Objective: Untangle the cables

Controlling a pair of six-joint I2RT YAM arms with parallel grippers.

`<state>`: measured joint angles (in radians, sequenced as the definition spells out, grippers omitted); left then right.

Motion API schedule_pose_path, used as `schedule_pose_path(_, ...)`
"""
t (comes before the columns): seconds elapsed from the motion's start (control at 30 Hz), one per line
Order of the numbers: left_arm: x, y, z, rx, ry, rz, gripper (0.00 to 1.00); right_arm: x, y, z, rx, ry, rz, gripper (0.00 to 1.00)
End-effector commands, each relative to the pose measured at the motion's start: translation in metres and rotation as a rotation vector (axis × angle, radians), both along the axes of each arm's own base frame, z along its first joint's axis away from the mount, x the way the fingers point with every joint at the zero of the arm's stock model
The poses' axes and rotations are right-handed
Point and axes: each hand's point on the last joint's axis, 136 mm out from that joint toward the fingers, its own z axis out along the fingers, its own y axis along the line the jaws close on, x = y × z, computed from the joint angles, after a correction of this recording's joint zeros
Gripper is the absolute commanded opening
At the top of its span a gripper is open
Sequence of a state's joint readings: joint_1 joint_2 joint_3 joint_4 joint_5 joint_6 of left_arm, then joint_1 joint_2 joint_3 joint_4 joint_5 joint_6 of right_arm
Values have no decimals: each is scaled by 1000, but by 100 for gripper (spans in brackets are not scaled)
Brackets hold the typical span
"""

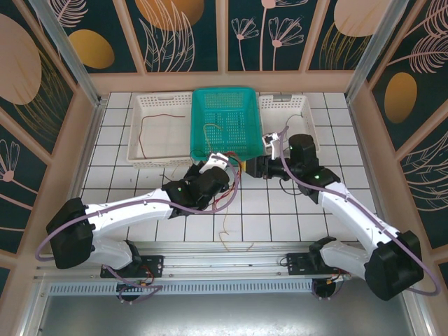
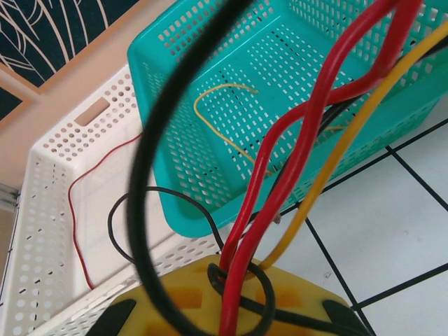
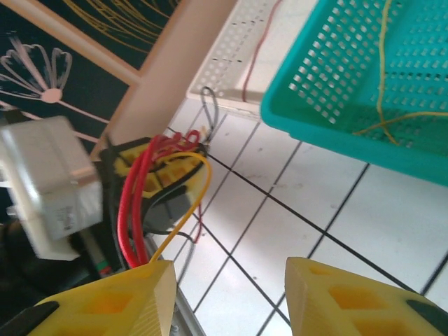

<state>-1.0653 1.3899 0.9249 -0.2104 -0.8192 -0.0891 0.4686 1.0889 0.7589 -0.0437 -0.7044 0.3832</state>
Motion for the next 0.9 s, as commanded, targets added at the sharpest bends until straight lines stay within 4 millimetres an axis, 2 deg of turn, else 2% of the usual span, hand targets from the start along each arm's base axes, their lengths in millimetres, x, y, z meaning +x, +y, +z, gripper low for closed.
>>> schedule_pose_path(0.0, -1, -10, 8, -34, -18, -37, 0, -10, 8, 16, 74, -51, 67, 45)
schedule_pose_path(0.07, 0, -9, 6, -19, -20, -31, 0, -12, 7, 15, 82, -57, 69, 45)
schedule_pose_path(0.27, 0, -7, 2, -2, -15, -19, 0, -18, -3, 32, 153, -94, 56, 47)
schedule_pose_path(0.47, 2, -7, 3, 8, -18, -13, 0, -18, -9, 34, 176, -73, 47, 47)
schedule_pose_path(0.67, 2, -7, -1, 22, -15, -11, 0, -26, -6, 35, 230, -49, 89, 49)
schedule_pose_path(0.73, 3, -8, -2, 27, -13, -8, 0, -28, -3, 30, 227, -32, 102, 49)
schedule_pose_path(0.87, 2, -11, 2, 12, -11, -23, 0, -18, -2, 11, 158, -17, 53, 49)
